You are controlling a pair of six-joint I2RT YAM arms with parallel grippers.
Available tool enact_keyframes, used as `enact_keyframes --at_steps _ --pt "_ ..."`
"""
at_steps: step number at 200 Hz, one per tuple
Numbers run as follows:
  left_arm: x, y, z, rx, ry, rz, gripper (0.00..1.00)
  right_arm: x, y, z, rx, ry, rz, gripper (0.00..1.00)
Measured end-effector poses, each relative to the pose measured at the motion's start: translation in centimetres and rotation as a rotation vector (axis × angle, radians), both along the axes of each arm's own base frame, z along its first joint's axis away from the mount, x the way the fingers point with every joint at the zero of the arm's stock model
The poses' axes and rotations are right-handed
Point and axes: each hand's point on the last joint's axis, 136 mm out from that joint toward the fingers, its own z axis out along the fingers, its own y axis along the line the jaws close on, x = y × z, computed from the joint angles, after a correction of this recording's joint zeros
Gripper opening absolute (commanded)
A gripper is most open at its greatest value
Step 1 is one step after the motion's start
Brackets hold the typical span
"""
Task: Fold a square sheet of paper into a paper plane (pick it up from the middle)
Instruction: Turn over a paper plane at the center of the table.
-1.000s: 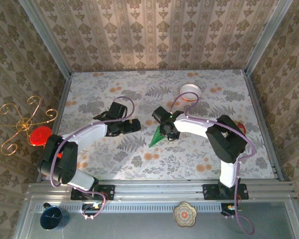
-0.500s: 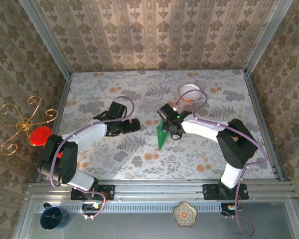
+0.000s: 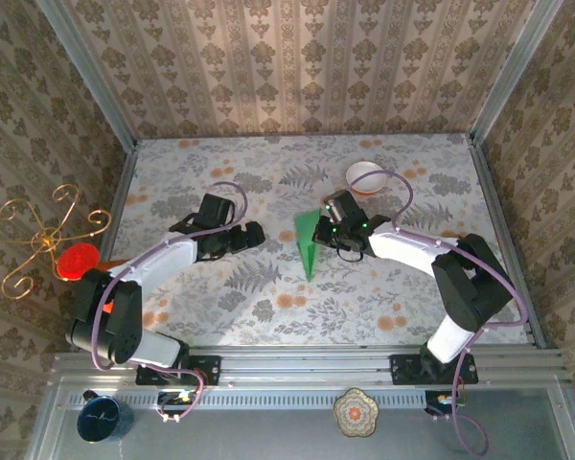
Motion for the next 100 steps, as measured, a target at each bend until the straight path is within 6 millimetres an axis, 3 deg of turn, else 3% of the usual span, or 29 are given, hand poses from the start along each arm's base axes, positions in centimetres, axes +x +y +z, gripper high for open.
enact_keyframes --at_steps 50,74,100 --pt "0.2 -0.3 0.8 -0.025 -0.02 0.01 0.97 0.0 4.3 1.3 0.262 -0.051 0.148 0.0" --pt "0.3 -1.2 1.3 -0.062 -0.037 -0.008 0.97 -0.5 4.9 -0.4 0.329 -0.019 0.167 0.0" --pt "-0.3 -3.7 1.5 -0.105 -0.04 -0.064 0.94 -0.9 3.7 -3.3 0.359 0.045 0.136 0.0"
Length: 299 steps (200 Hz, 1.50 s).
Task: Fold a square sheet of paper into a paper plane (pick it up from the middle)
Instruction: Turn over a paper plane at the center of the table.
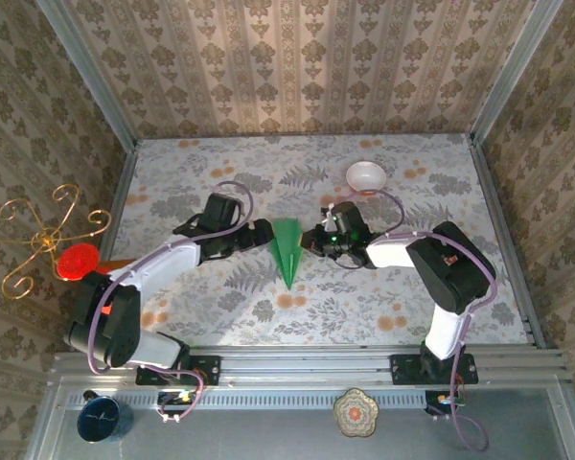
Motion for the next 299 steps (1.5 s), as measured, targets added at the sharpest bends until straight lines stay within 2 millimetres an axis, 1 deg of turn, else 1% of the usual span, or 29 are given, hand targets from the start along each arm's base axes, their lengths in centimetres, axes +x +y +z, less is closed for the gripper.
enact_keyframes --at_steps 16,36,62,80,100,126,151,171,184,197,216,243,270,299 --pt "-0.4 -1.4 -0.5 -0.025 0.019 -0.028 0.89 -0.2 -0.8 -1.2 0.006 0.031 -0.014 0.0" --pt "-0.7 -2.7 -1.5 -0.052 0.054 -0.044 0.79 -0.2 -1.7 -2.0 0.009 0.051 -0.032 0.0" --pt "-1.1 -3.9 -2.8 -0.069 0.099 -0.059 0.66 0.0 -2.2 -1.9 0.019 0.048 -0.04 0.0" --pt "-1.4 -4.6 -3.5 -0.083 0.126 -0.072 0.61 0.2 -2.2 -1.7 0.026 0.037 -0.042 0.0" --pt "-1.8 -5.2 -4.1 -0.087 0.148 -0.088 0.52 0.4 -2.2 -1.6 0.029 0.032 -0.043 0.0" --pt "-1.3 -6.1 -4.3 -0.085 0.161 -0.099 0.41 0.3 -2.2 -1.6 0.031 0.032 -0.041 0.0" --pt "-0.7 -6.5 -4.6 -0.079 0.171 -0.098 0.32 0.3 -2.2 -1.6 0.031 0.032 -0.041 0.0" --pt "-0.2 -6.8 -5.1 -0.07 0.182 -0.098 0.23 0.3 -2.2 -1.6 0.031 0.032 -0.041 0.0" --pt "0.0 -6.9 -5.4 -0.066 0.184 -0.1 0.12 0.4 -2.3 -1.6 0.031 0.032 -0.043 0.0" --pt "0.2 -6.8 -5.5 -0.059 0.185 -0.098 0.05 0.5 -2.4 -1.6 0.031 0.031 -0.046 0.0" --pt "0.6 -6.4 -5.5 -0.047 0.174 -0.086 0.03 0.8 -2.8 -1.5 0.033 0.027 -0.057 0.0" --pt "1.2 -5.1 -5.5 -0.026 0.163 -0.043 0.02 0.8 -3.7 -1.8 0.028 0.033 -0.076 0.0" --pt "0.9 -3.7 -4.9 -0.019 0.142 -0.003 0.02 0.8 -3.9 -1.8 0.026 0.031 -0.082 0.0" --pt "0.5 -3.2 -5.3 -0.014 0.151 0.012 0.07 0.8 -3.9 -1.7 0.028 0.028 -0.082 0.0"
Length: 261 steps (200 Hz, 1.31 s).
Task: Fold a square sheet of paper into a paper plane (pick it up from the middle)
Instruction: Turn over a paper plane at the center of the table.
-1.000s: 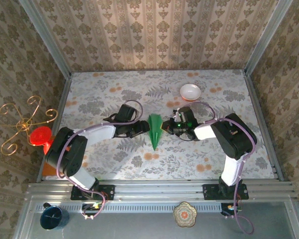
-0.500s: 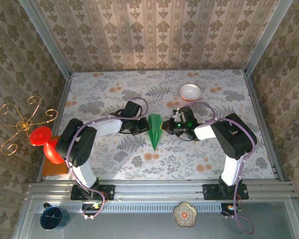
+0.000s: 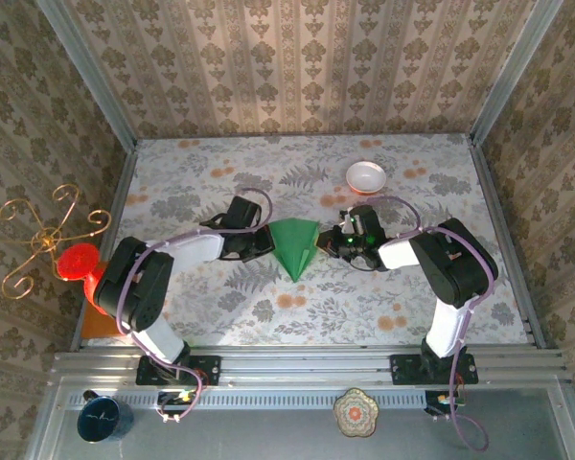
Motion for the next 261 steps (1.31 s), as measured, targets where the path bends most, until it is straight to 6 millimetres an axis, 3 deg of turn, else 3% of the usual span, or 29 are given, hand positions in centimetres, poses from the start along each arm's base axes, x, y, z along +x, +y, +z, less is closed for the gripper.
enact_keyframes --at_steps 65,91,142,219,261 --pt "-0.6 0.2 -0.6 0.03 0.026 0.001 0.29 -0.2 0.0 -0.7 -0.004 0.016 0.003 0.0" --pt "-0.8 0.4 0.2 0.046 0.012 0.002 0.35 -0.2 0.0 -0.9 -0.003 0.021 0.006 0.0" --pt "-2.2 -2.7 3.5 0.006 -0.057 -0.069 0.36 -0.3 0.1 -0.8 0.001 0.023 0.013 0.0" --pt "-3.0 -4.5 0.5 0.02 0.028 -0.113 0.37 -0.4 0.2 -0.8 0.003 0.024 0.016 0.0" --pt "-3.3 -6.2 0.9 -0.011 0.032 -0.155 0.37 -0.4 0.2 -0.8 0.003 0.024 0.016 0.0"
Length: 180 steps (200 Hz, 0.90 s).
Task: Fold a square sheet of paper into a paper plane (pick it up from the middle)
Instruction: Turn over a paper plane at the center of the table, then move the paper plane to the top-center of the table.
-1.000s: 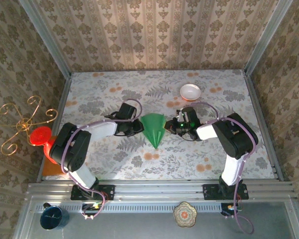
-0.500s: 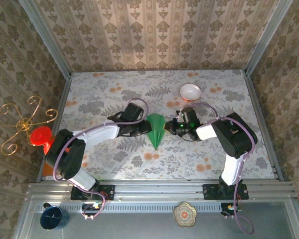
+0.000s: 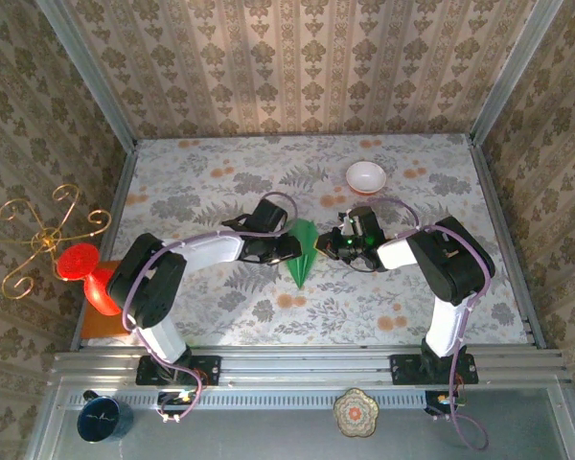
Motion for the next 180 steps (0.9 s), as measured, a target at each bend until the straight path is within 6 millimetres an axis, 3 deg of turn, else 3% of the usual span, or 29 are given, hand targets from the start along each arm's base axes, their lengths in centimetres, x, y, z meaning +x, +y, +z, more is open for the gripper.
enact_keyframes --at_steps 32,86,180 --pt "-0.4 -1.3 0.2 -0.013 -0.006 -0.031 0.41 0.0 0.0 0.0 0.0 0.0 0.0 0.0" --pt "-1.3 -2.7 -1.1 0.084 0.011 -0.081 0.47 0.0 0.0 0.0 0.0 0.0 0.0 0.0" --pt "-1.0 -2.0 -2.5 0.224 0.026 -0.081 0.43 -0.1 0.1 0.1 0.004 0.001 0.005 0.02"
